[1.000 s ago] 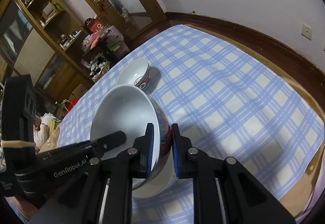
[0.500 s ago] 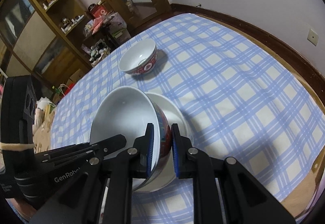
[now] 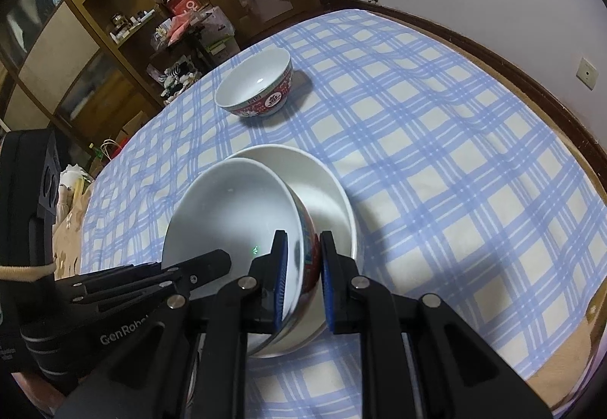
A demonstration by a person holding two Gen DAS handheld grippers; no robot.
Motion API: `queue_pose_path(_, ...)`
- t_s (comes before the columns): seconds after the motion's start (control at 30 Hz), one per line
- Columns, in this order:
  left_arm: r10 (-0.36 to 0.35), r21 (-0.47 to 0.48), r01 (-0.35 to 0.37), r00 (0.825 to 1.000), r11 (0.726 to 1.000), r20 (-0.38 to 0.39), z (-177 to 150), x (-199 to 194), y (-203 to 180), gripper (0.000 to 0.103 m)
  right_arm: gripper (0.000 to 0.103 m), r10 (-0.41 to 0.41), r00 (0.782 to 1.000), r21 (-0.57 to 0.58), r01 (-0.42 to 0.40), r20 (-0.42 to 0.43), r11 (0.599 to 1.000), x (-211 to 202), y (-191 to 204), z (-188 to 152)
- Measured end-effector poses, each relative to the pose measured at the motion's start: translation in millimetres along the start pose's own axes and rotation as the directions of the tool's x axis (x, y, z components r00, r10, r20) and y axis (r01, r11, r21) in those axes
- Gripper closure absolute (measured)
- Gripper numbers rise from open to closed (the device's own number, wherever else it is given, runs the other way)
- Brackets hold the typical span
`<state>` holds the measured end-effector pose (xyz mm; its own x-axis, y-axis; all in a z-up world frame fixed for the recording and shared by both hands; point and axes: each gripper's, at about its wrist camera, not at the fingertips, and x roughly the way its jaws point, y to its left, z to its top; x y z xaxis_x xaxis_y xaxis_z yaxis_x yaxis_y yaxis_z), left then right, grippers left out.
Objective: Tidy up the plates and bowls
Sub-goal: 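Carry the held white bowl with both grippers over the other white bowl, then lower the held white bowl into the other white bowl with both grippers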
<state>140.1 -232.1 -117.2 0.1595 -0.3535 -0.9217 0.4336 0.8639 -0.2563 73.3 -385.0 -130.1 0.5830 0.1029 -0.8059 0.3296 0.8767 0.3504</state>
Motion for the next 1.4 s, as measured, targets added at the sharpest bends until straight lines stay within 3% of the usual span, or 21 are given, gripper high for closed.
queue_pose_path(0.8, 0.021, 0.006, -0.021, 0.999, 1.000, -0.033, 0, 10, -1, 0.084, 0.082, -0.054, 0.998, -0.051, 0.053, -0.012, 0.997, 8, 6, 0)
queue_pose_path(1.03, 0.064, 0.059, -0.061, 0.996, 0.996, -0.054, -4, 15, -8, 0.084, 0.082, -0.122, 0.993, -0.106, 0.122, 0.007, 0.987, 8, 10, -1)
queue_pose_path(1.4, 0.065, 0.060, -0.061, 0.996, 0.996, -0.062, -5, 18, -8, 0.084, 0.083, -0.114, 0.993, -0.089, 0.114, 0.006, 0.990, 5, 6, 1)
